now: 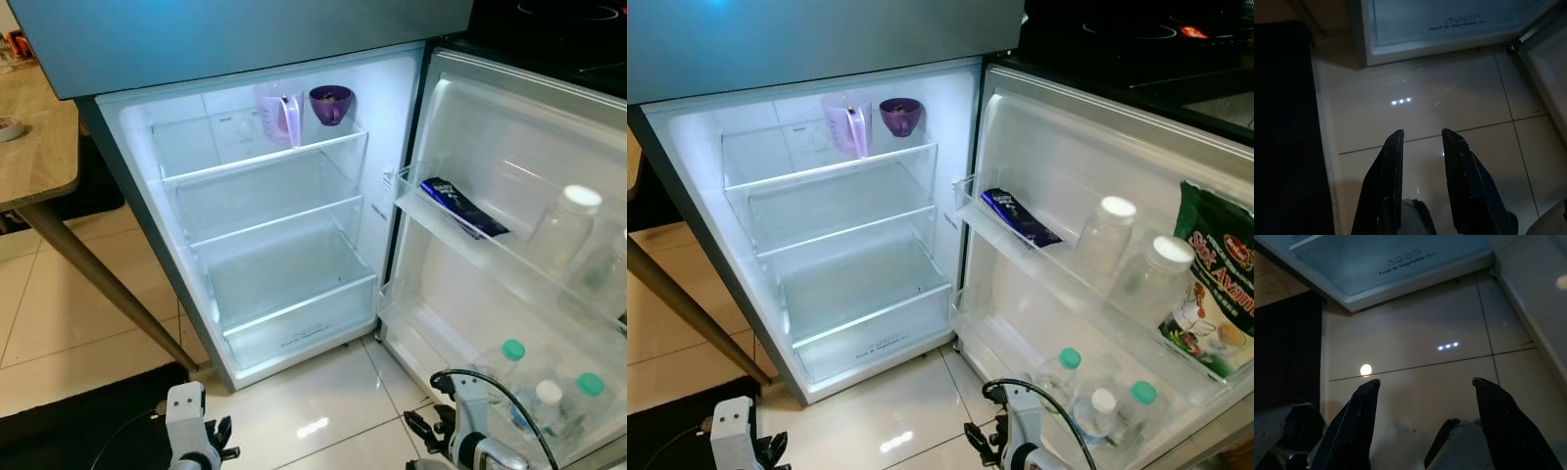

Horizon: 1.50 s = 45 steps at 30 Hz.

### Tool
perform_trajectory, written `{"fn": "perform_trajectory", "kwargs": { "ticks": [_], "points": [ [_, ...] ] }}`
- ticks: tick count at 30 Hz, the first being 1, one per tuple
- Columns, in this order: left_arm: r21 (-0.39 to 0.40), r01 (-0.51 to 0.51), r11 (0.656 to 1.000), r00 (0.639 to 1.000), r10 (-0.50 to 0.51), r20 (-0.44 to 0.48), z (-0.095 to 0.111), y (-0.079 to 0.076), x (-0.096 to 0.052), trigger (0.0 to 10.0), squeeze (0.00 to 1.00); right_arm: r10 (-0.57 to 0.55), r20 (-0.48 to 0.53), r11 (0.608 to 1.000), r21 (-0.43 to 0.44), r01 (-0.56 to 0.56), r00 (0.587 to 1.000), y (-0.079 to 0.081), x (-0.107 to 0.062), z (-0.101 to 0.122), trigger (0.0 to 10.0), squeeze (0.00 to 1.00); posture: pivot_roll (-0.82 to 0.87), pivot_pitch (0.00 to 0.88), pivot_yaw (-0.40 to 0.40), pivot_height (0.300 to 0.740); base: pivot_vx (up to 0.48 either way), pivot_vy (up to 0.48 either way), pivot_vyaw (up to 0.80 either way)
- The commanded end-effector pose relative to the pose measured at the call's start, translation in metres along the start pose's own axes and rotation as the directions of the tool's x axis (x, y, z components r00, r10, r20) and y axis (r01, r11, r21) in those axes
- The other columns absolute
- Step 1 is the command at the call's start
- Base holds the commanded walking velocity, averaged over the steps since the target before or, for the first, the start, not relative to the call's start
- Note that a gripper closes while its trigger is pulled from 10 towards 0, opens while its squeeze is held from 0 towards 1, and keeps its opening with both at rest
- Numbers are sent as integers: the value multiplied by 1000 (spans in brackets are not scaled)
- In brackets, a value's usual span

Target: Restocking fridge

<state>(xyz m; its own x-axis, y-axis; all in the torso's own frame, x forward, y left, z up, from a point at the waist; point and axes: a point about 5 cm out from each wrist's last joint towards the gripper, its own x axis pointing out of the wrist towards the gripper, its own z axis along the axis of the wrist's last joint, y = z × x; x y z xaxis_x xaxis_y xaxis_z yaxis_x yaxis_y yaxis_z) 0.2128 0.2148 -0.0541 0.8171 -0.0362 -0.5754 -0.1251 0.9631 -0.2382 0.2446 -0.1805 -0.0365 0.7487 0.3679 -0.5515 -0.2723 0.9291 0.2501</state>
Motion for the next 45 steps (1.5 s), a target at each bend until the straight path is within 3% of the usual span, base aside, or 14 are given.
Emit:
{"fn": "perform_trajectory", "kwargs": {
  "ticks": [1,5,15,20,38,45],
  "points": [
    [2,-28,1000,998,28,-50,-11,8,-6,10000,0,8,-16,999,34,-8,1000,1,-3,-9,10000,0,-74,40,25,623,0,0,0],
    [-3,-32,999,997,31,-73,-16,9,-8,10000,0,-49,-52,999,15,50,997,-2,-4,-15,10000,0,-77,35,28,623,0,0,0],
    [-10,-33,999,995,32,-97,-20,7,-8,10000,0,-60,-76,998,15,61,995,-5,-7,-20,10000,0,-76,28,24,623,-144,0,0],
    [-9,-31,999,994,30,-108,-24,6,-9,10000,0,4,-79,1000,31,-1,997,-1,-8,-22,10000,0,-76,28,24,623,0,0,0],
    [-5,-54,999,986,52,-161,-39,9,-17,10000,0,-38,-88,999,11,39,995,-7,-11,-24,10000,0,-81,31,16,715,0,0,0],
    [2,-69,998,976,68,-205,-50,12,-23,10000,0,-91,-156,996,9,94,984,-13,-20,-41,10000,0,-84,23,14,740,0,0,0]
  ]
}}
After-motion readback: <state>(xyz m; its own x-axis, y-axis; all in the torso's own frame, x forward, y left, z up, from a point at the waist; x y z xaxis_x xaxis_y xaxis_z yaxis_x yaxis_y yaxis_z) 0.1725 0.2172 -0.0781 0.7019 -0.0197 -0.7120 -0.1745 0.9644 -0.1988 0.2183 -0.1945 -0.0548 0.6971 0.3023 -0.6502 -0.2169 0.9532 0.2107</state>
